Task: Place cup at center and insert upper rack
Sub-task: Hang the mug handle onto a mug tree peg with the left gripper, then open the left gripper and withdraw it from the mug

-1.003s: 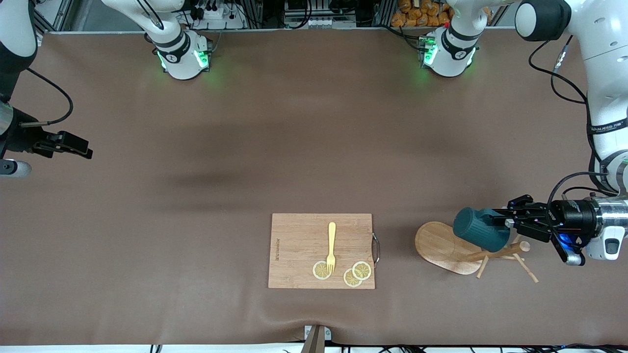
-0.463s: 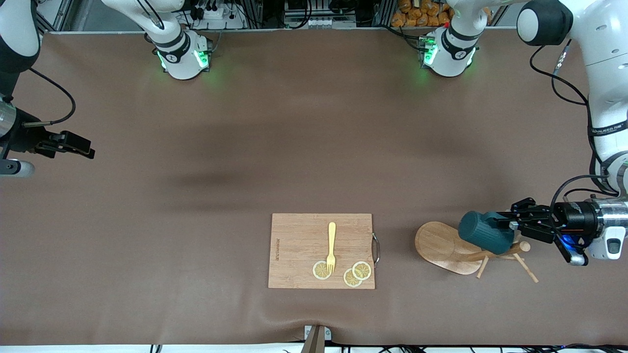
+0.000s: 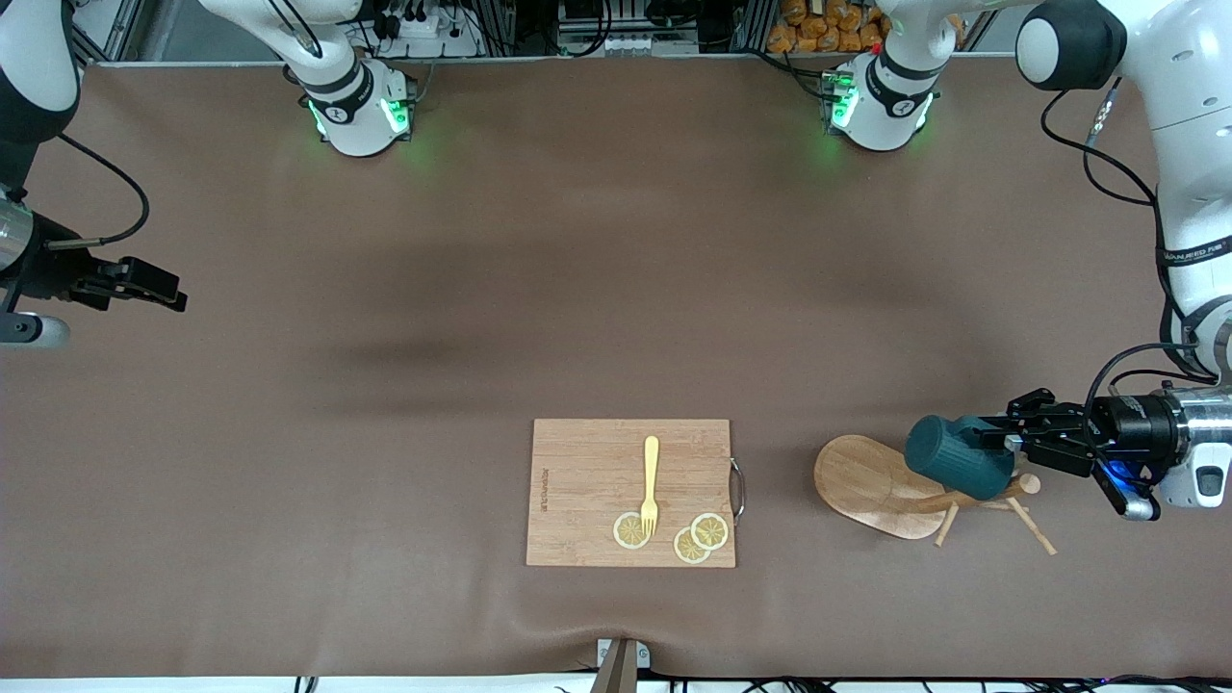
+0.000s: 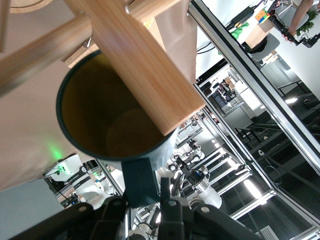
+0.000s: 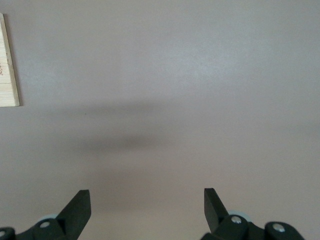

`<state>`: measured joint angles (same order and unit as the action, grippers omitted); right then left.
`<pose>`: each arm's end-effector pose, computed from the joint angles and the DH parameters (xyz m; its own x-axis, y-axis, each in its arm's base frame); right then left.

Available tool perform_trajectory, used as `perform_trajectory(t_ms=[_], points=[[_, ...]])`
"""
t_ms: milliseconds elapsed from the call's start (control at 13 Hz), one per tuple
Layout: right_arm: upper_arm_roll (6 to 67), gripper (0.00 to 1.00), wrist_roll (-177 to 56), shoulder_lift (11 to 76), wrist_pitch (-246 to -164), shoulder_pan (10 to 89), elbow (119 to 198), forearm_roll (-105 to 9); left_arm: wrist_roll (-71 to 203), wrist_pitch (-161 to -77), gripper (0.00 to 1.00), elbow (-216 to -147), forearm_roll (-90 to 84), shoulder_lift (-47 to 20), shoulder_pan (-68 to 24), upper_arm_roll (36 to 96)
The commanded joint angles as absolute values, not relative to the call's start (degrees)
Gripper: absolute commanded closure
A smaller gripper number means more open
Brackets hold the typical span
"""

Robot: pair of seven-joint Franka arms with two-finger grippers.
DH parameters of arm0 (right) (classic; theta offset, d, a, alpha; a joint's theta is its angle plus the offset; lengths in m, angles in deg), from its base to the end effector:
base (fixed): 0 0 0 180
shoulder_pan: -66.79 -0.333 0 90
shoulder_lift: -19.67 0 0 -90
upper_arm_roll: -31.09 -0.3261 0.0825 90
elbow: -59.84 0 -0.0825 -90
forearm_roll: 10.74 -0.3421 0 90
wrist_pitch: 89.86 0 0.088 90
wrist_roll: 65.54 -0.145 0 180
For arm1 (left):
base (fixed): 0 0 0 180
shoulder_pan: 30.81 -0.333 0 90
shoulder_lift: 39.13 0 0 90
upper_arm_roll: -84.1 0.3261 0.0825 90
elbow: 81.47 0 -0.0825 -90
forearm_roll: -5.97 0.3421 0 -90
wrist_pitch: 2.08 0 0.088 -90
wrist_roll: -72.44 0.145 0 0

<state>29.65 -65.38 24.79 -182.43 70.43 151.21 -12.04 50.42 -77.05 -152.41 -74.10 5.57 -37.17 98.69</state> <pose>0.5381 -0.0180 0.5431 0.9970 -0.0365 -0.0683 -0.0383 -0.9990 -0.0250 0.6824 0.0296 0.3687 0.6250 0.1505 -0.7660 0.7803 -0.1494 0.6073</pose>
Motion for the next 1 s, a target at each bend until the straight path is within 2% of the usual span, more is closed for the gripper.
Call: perform_trajectory(t_ms=[0,540,772,926], points=[[29.1,0.0,-65.2,24.4,-182.1,70.5,151.5,-11.9,50.5,-76.3,0.0,-152.8,-73.7,4.6,-37.1,98.8],[29.1,0.0,-65.2,24.4,-182.1,70.4,151.5,-11.9,50.3,-76.4,0.0,-152.6,-72.3,3.1,-36.1,100.4],[29.1,0.0,-65.3,24.4,-182.2,70.3,151.6,-11.9,50.2,-83.2,0.0,-152.6,-59.6,-4.4,-32.9,100.0],[29.1,0.0,-65.2,24.5,-182.1,70.1,151.5,-11.9,50.0,-87.3,0.0,-152.7,-49.9,-9.0,-31.7,97.4]])
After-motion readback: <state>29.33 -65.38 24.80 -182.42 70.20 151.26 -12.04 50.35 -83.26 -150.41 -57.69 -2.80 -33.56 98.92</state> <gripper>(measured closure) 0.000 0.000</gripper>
